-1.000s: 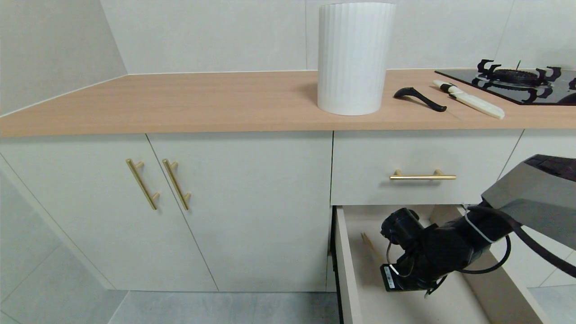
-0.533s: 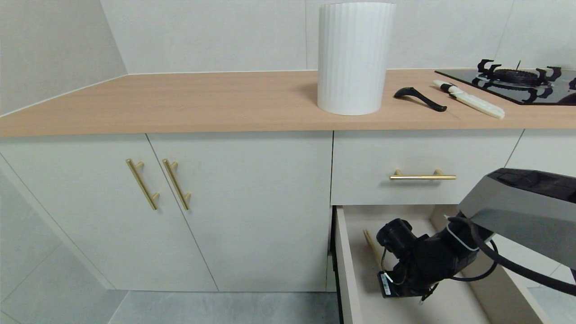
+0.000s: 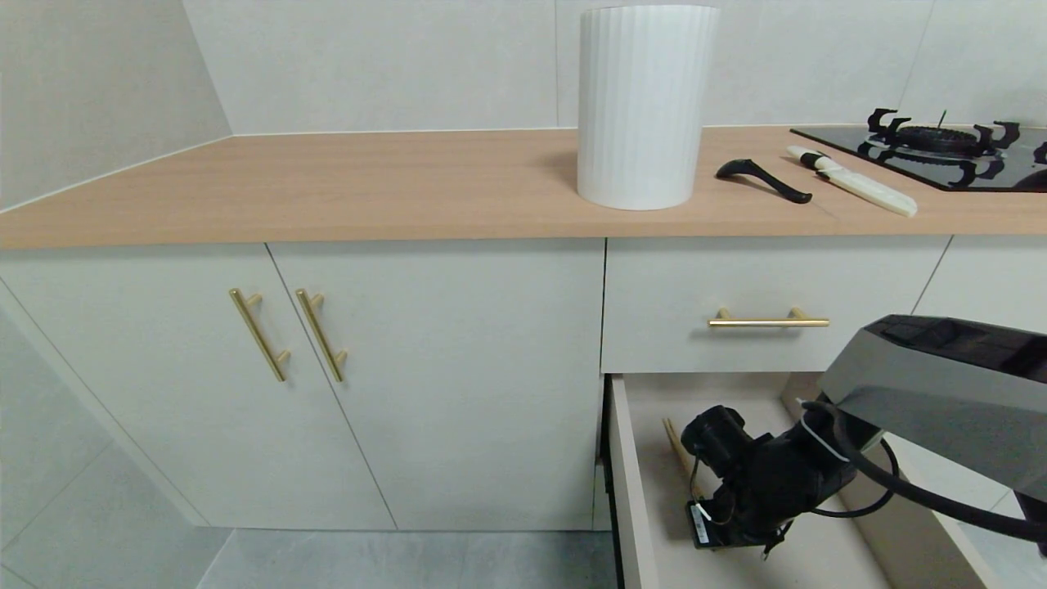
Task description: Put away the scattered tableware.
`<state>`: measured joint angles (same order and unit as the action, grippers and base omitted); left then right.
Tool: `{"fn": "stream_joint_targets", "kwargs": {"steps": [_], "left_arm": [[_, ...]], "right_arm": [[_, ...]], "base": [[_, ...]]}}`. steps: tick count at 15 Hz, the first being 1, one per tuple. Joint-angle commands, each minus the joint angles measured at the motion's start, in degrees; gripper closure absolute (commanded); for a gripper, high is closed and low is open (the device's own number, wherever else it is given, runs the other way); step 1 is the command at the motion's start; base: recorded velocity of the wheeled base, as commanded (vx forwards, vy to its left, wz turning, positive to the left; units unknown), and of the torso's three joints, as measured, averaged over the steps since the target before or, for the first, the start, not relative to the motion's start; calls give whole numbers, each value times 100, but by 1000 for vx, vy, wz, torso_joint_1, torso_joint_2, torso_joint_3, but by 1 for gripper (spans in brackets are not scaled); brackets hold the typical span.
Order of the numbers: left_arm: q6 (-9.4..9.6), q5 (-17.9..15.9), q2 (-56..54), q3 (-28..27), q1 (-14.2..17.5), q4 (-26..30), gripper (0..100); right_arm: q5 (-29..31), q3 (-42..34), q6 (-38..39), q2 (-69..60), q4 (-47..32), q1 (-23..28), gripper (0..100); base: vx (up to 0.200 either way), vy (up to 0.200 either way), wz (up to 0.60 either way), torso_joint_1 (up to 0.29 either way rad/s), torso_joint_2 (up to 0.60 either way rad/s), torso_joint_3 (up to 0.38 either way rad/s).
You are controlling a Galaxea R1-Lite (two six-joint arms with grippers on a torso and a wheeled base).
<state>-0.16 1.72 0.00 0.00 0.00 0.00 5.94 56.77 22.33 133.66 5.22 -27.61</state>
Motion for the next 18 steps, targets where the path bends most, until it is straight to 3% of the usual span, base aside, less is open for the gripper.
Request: {"fn": "stream_joint_targets", "kwargs": {"steps": [1,3,4,10,14,18], "left_arm": [[-2,4,0,0,0,0,0],[-2,4,0,0,0,0,0],[-2,4,0,0,0,0,0],[-2,4,0,0,0,0,0],[-2,4,0,0,0,0,0],[-2,4,0,0,0,0,0]], "right_arm": [[4,9,-1,20,-3,1,100],[4,9,-1,20,-3,1,100],[4,9,-1,20,-3,1,0],[13,-79,-1,-349,-30,-7,0],[4,-413,-36,-1878,-74,10,0],[22,-448,-89,-3680,-750,10,0]], "base": [[0,0,0,0,0,0],[0,0,0,0,0,0],[0,0,0,0,0,0],[0,0,0,0,0,0],[0,0,0,0,0,0],[0,0,0,0,0,0]]}}
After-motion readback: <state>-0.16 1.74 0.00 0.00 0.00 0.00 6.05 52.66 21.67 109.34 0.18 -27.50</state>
